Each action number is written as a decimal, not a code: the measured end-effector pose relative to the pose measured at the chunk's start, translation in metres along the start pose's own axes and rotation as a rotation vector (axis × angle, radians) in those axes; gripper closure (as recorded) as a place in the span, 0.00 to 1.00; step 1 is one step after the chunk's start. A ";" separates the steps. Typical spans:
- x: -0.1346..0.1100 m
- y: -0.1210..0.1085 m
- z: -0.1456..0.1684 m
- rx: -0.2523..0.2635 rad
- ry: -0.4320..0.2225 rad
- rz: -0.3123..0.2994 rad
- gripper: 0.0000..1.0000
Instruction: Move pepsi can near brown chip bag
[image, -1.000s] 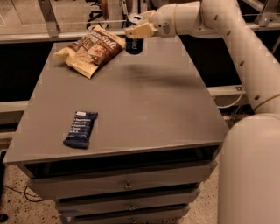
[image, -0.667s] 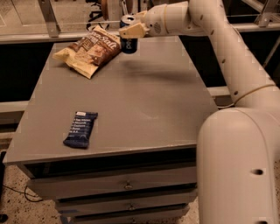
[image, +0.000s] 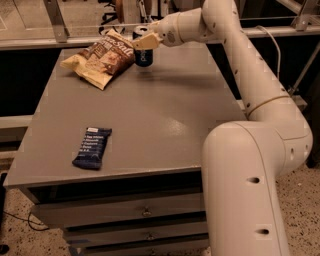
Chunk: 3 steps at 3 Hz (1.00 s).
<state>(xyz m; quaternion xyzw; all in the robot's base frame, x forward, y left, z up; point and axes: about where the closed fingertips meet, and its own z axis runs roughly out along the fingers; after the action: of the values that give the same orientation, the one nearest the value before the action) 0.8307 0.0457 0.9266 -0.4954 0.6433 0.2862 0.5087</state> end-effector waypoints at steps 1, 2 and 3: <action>0.002 0.002 0.013 -0.025 0.001 0.023 0.82; 0.003 0.008 0.024 -0.062 0.006 0.039 0.58; 0.005 0.011 0.028 -0.082 0.015 0.047 0.35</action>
Offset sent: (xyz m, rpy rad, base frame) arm 0.0154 0.0243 -0.0051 0.0092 0.0860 0.0728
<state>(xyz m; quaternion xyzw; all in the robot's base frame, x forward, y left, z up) 0.8309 0.0727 0.9118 -0.5026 0.6464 0.3205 0.4763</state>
